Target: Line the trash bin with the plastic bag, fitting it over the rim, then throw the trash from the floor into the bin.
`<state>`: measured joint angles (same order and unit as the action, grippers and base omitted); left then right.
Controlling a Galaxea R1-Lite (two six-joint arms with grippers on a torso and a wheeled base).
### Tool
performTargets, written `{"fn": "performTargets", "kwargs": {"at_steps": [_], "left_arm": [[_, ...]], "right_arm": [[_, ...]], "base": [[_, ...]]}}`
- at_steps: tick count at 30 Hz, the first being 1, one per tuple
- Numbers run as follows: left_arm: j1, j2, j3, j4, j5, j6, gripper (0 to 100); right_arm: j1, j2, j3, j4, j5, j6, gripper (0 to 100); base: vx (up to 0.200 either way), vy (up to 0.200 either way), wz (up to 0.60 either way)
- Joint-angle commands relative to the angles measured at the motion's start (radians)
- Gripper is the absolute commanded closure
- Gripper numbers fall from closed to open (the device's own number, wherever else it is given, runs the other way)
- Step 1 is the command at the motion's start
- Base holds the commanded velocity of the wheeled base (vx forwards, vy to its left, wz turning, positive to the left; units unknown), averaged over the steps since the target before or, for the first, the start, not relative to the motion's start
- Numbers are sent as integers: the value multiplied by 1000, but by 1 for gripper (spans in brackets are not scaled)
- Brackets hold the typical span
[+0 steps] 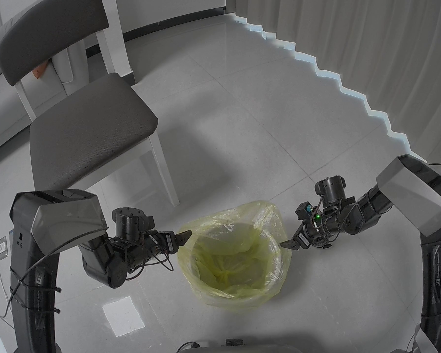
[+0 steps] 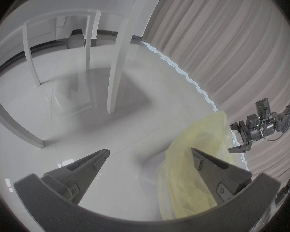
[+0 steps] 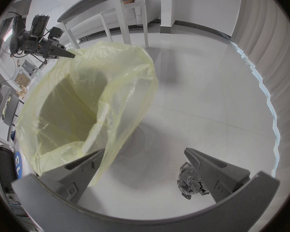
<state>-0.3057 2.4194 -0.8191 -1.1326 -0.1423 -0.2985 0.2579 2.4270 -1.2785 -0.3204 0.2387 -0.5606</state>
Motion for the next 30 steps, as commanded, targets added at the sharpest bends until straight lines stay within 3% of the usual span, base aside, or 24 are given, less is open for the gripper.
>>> {"fn": "performTargets", "kwargs": {"at_steps": [1,6,12,18,23,30], "left_arm": [[-9,72,-147,114,6,4,0],[-10,112,-258,244,7,6,0],[-1,106,-233,312,6,38,0],[8,81,-183,300,-2,48,0],[11,-19,-64,188,-19,25,0],[16,-103,57,160,-63,13,0]], "right_arm": [[-11,87,-73,17,1,-1,0],[-9,132,-142,81,1,-1,0],[-9,141,-197,179,1,-2,0],[-8,139,-196,198,1,-21,0],[-11,67,-120,190,1,-35,0],[-35,-42,-41,189,1,-44,0]], "base": [[0,0,0],[0,0,0],[0,0,0],[0,0,0],[0,0,0],[0,0,0]]}}
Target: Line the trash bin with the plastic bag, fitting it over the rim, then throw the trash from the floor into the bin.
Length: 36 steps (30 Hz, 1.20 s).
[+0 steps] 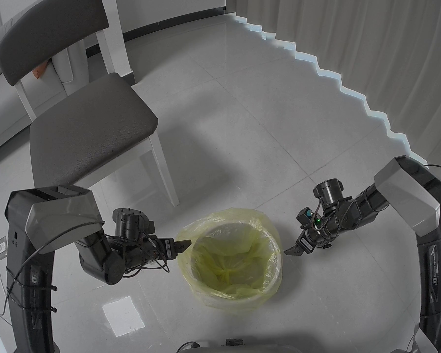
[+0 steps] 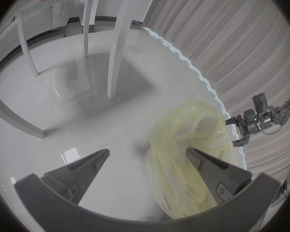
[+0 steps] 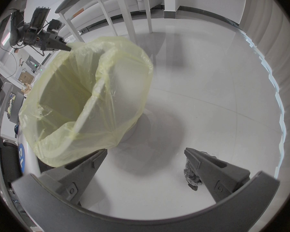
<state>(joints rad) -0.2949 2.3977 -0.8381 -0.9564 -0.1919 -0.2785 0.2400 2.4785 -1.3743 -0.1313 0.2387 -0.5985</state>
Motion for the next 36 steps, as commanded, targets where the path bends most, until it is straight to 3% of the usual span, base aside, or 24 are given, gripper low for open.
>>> {"fn": "performTargets", "kwargs": {"at_steps": [1,9,16,20,27,36], "left_arm": [[17,-92,102,-44,-15,-8,0],[-6,-117,297,-190,-34,9,0],[-36,-6,249,-194,-15,50,0],[-50,63,209,-202,28,130,0],[-7,84,203,-197,39,323,0],[-15,115,154,-188,34,352,0]], "right_arm": [[-27,-121,72,-2,1,-7,0],[-24,-277,227,-54,5,-7,0],[24,-282,322,-145,5,-1,0],[87,-270,346,-214,5,3,0],[97,-268,323,-217,8,2,0],[101,-201,294,-223,28,0,0]], "base": [[0,0,0],[0,0,0],[0,0,0],[0,0,0],[0,0,0],[0,0,0]]}}
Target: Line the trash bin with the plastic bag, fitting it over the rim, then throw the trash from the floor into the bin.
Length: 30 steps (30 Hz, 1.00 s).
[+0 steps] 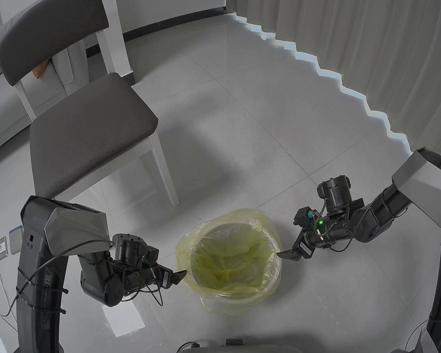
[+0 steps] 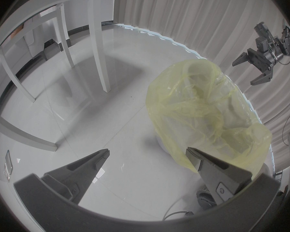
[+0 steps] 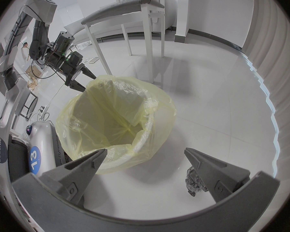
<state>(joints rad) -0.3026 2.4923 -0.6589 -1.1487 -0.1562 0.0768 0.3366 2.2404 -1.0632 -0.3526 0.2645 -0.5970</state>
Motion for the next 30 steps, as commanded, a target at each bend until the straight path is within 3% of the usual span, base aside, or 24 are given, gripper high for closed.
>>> {"fn": "performTargets", "kwargs": {"at_steps": [1,8,19,30], "left_arm": [[-10,20,-30,7,-2,-3,0],[-84,17,-85,40,15,-12,0],[-43,-98,30,23,12,-17,0],[-41,-105,39,4,14,-58,0]], "right_arm": [[4,42,-18,-2,4,-1,0],[78,45,-9,-2,36,2,0],[208,84,-4,-3,25,0,0],[266,173,-49,-3,7,-7,0]], "base": [[0,0,0],[0,0,0],[0,0,0],[0,0,0]]}}
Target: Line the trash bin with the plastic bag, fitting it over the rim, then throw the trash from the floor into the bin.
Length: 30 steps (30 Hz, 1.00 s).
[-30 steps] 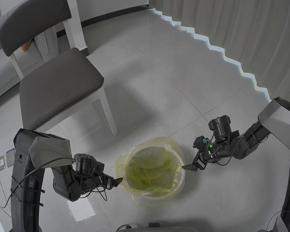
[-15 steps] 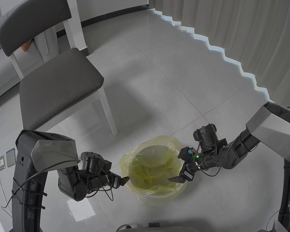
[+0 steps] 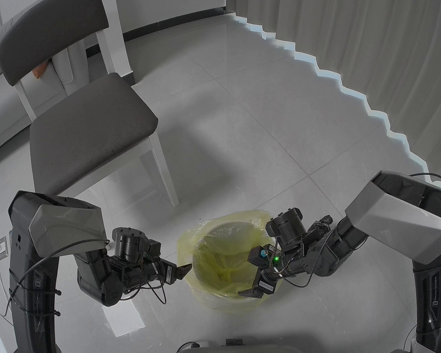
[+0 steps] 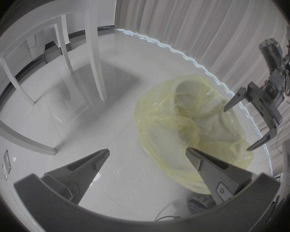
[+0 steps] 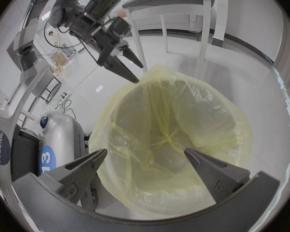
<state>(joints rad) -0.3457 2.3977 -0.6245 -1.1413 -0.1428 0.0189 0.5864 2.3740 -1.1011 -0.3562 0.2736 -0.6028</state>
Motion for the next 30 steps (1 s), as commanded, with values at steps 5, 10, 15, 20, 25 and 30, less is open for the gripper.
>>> {"fn": "performTargets", "kwargs": {"at_steps": [5,10,15,20,25,30], "left_arm": [[13,-14,28,-41,0,-1,0],[16,-17,54,-77,0,-1,0],[14,-15,66,-97,-1,-2,0],[4,1,57,-97,-1,-4,0],[7,12,46,-91,2,1,0],[2,6,89,-101,0,10,0]], "right_arm": [[56,74,-36,3,-8,-2,0],[116,59,12,0,-11,-5,0],[148,37,35,0,-30,-8,0],[144,82,12,-1,-50,-5,0],[139,45,66,-6,-51,-5,0],[79,-88,132,-33,-50,-5,0]], "base": [[0,0,0],[0,0,0],[0,0,0],[0,0,0],[0,0,0],[0,0,0]]}}
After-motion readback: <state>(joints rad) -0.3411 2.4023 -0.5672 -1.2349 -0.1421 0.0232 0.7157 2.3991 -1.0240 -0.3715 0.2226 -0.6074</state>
